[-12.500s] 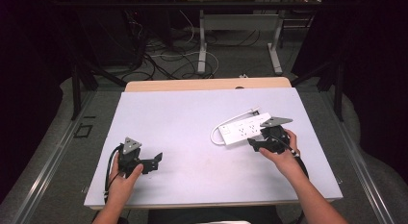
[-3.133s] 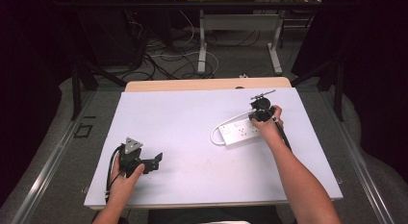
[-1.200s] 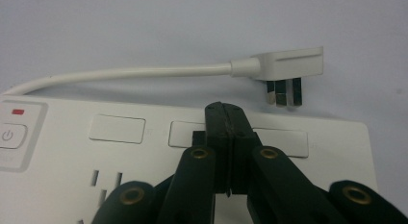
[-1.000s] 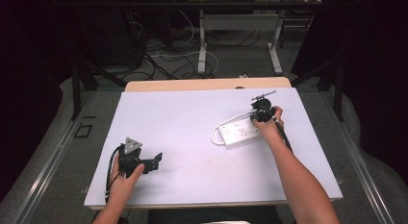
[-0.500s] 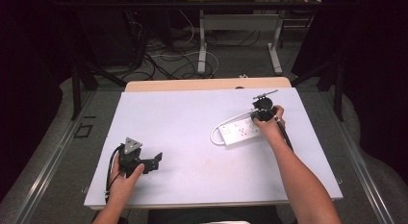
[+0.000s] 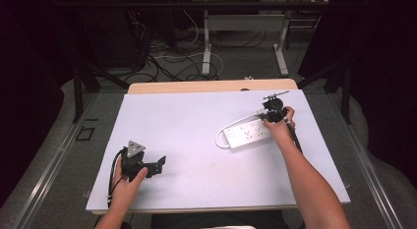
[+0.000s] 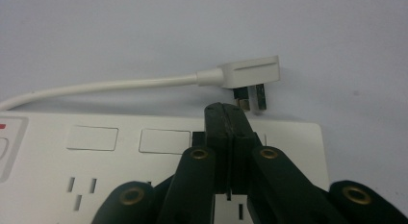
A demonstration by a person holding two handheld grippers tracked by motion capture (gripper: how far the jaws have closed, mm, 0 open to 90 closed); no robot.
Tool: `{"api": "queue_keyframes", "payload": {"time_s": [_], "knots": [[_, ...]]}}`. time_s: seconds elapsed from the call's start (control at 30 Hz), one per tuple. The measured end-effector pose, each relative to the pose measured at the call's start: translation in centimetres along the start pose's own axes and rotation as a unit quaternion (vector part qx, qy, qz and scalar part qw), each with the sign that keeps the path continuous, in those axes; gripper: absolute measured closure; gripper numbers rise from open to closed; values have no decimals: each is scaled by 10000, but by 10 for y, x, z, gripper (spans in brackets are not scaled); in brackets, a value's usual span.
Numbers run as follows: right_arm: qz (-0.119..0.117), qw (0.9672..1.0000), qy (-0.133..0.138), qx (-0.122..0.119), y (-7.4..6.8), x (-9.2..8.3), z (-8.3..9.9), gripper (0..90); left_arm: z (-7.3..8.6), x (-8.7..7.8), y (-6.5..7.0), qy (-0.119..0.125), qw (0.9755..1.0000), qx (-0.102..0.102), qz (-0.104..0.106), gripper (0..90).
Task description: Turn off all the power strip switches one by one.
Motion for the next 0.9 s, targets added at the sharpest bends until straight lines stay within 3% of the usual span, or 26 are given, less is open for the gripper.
{"api": "queue_keyframes", "payload": {"time_s": [0.6, 0.9], "knots": [[134, 9996, 59, 230, 19, 0, -2, 900, 2, -2, -1, 3, 10000, -54, -49, 27], [154, 9997, 27, 171, 21, 2, -1, 900, 2, -2, -1, 6, 10000, -56, -48, 27]]}}
Point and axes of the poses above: each handheld gripper's, and its own axes: x roughly forward along the jaws, z roughly out of its underside, y roughly to its right, the point moved 2 cm from there along x, roughly forward along the jaws, and after that the axes turned 6 degrees about x, right-handed, at the moved point
